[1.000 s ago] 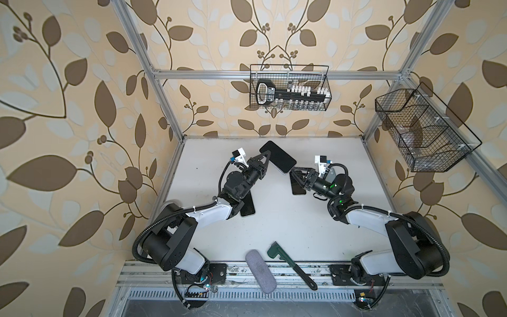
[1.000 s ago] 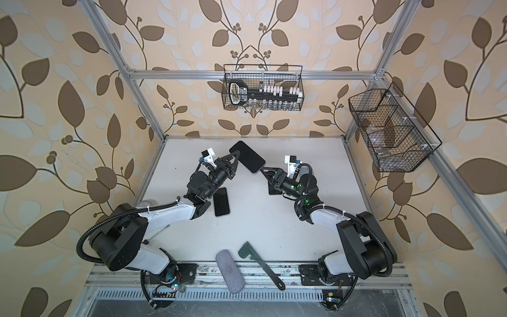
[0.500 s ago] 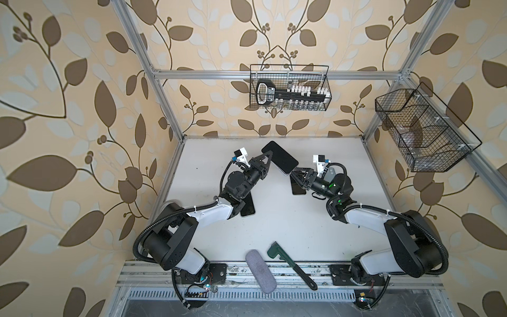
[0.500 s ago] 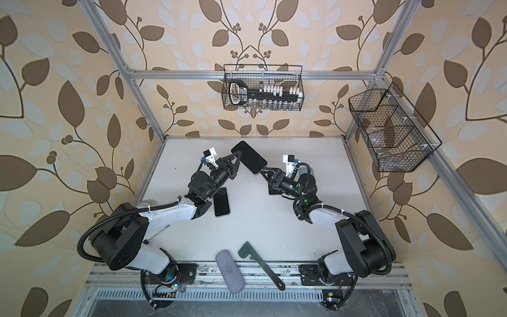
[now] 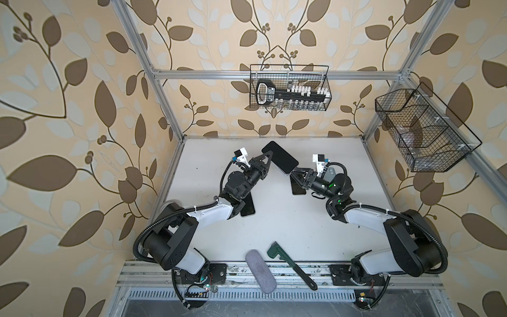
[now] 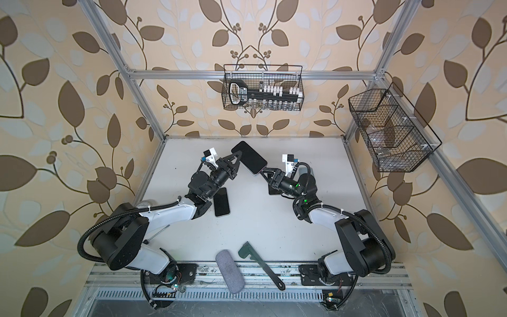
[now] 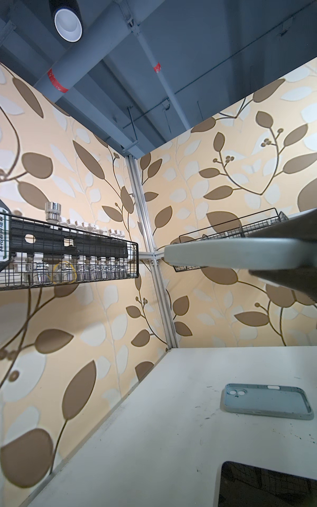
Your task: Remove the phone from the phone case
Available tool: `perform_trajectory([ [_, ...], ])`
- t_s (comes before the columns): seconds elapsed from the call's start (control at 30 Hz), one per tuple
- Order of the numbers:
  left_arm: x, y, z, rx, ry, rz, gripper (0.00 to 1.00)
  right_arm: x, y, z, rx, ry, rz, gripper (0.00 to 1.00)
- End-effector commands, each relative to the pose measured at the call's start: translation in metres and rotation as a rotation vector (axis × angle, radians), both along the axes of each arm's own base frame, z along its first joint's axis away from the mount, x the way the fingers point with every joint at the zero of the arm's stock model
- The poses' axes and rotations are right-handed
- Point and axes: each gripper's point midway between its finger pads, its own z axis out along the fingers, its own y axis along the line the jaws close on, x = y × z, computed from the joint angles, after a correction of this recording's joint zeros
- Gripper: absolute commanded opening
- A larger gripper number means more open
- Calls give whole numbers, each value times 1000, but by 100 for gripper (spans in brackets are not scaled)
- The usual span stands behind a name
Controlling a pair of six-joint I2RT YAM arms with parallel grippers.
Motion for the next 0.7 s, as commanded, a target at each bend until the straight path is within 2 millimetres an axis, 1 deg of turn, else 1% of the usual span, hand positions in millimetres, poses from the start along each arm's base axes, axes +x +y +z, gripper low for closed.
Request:
perform_trajectory([
  [0.0,-12,-8,37,-49,-101,-44,0,-5,1,39,66,-121,27,62],
  [0.07,-12,-8,36,-49,-98,-44,0,-4,-2,42,78,-124,22,61],
  [0.27,-12,-8,34,-48,-95,-42,0,-5,-5,48,105,-130,19,46],
  [0.33,-12,-8,35,-47,-95,-43,0,-6,-5,49,111,-131,20,42],
  [0.4,-11,-8,35,-46,-94,-41,0,-6,-5,50,115,-133,21,41],
  [0.47,-11,-9,33,-45,-89,-41,0,-8,-5,50,121,-134,24,36],
  [0.67,-9,-10,29,-40,-78,-43,0,-9,-3,53,146,-131,32,29],
])
